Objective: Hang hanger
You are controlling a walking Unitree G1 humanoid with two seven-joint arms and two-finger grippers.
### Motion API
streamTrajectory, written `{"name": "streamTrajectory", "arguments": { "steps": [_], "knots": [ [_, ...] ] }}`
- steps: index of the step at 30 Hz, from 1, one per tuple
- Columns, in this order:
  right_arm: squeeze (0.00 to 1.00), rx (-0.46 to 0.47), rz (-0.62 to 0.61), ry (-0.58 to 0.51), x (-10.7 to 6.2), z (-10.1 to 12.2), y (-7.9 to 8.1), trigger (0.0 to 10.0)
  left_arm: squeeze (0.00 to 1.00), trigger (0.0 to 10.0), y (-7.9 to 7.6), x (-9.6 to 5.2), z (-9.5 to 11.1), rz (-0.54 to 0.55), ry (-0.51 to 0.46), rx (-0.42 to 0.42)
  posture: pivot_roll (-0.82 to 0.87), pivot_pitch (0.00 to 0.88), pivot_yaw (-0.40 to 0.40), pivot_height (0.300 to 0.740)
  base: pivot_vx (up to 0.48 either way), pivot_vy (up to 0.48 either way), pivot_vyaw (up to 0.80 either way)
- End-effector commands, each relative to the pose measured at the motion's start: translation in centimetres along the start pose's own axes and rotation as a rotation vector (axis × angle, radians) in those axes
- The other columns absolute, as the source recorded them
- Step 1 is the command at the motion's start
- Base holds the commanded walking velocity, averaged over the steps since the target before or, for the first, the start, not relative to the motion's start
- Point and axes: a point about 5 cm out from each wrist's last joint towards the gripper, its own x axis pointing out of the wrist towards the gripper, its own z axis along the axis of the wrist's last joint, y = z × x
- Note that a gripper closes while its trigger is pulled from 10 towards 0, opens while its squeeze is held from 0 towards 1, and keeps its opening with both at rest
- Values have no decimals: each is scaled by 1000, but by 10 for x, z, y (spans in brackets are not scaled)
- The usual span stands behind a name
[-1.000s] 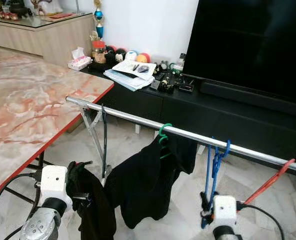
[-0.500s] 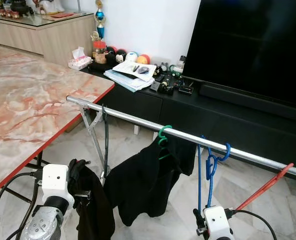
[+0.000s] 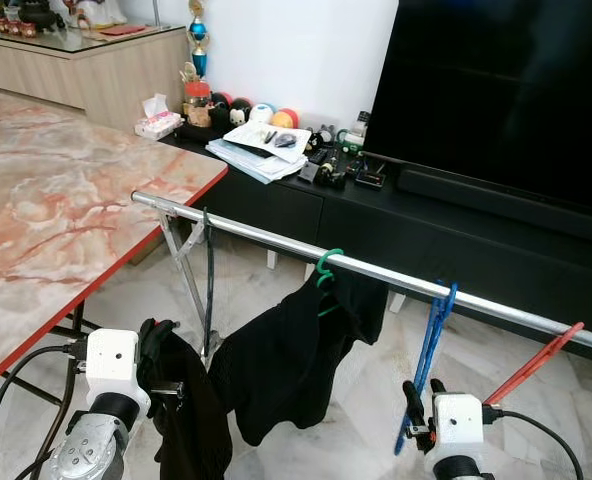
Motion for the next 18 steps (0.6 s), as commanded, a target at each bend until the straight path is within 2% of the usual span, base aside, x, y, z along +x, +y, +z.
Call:
{"name": "streamTrajectory", "arguments": {
  "steps": [1, 4, 7, 8, 10, 11, 12, 13, 14, 15, 16, 17, 18],
  "knots": [
    [0, -2, -16, -8, -2, 4, -4, 10000, 0, 10000, -3, 1, 3, -15, -24, 19, 181, 0, -80, 740, 0, 0, 0],
    [0, -24, -12, 45, -16, 4, -6, 10000, 0, 10000, -2, 1, 2, -15, -23, 20, 179, 0, -82, 740, 0, 0, 0],
    [0, -84, 14, 83, -25, 2, -7, 10000, 0, 10000, -2, 1, 3, -13, -25, 20, 178, 0, -88, 740, 0, 0, 0],
    [0, -123, 5, 106, -29, 0, -10, 10000, 0, 10000, -2, 1, 3, -12, -25, 20, 174, 0, -91, 740, 0, 0, 0],
    [0, -192, -109, 247, -43, -12, -29, 10000, 0, 10000, -1, 1, 2, -10, -24, 22, 170, 0, -91, 740, 0, 0, 0],
    [0, -192, -154, 298, -48, -16, -35, 10000, 0, 10000, 0, 1, 2, -9, -23, 23, 166, 0, -92, 740, 0, 0, 0],
    [0, -125, -197, 354, -52, -21, -38, 10000, 0, 10000, 0, 1, 2, -8, -23, 23, 164, 0, -91, 740, 0, 0, 0],
    [0, -125, -197, 354, -52, -21, -38, 10000, 0, 10000, 0, 1, 2, -8, -23, 23, 164, 0, -91, 740, 0, 0, 0],
    [0, 78, -203, 543, -56, -43, -30, 10000, 0, 10000, 1, 2, 2, -6, -22, 25, 157, 0, -91, 740, 0, 0, 0],
    [0, 116, -160, 600, -55, -49, -24, 10000, 0, 10000, 1, 3, 2, -5, -22, 26, 158, 0, -91, 740, 0, 0, 0],
    [0, 113, -100, 638, -52, -54, -17, 10000, 0, 10000, 2, 4, 2, -4, -23, 27, 164, 0, -90, 740, 0, 0, 0],
    [0, 60, -14, 649, -36, -58, -10, 10000, 0, 10000, 2, 5, 4, 1, -29, 29, 171, 0, -92, 740, 0, 0, 0],
    [0, 60, -14, 649, -36, -58, -10, 10000, 0, 10000, 2, 5, 4, 1, -29, 29, 171, 0, -92, 740, 0, 0, 0]
  ]
}}
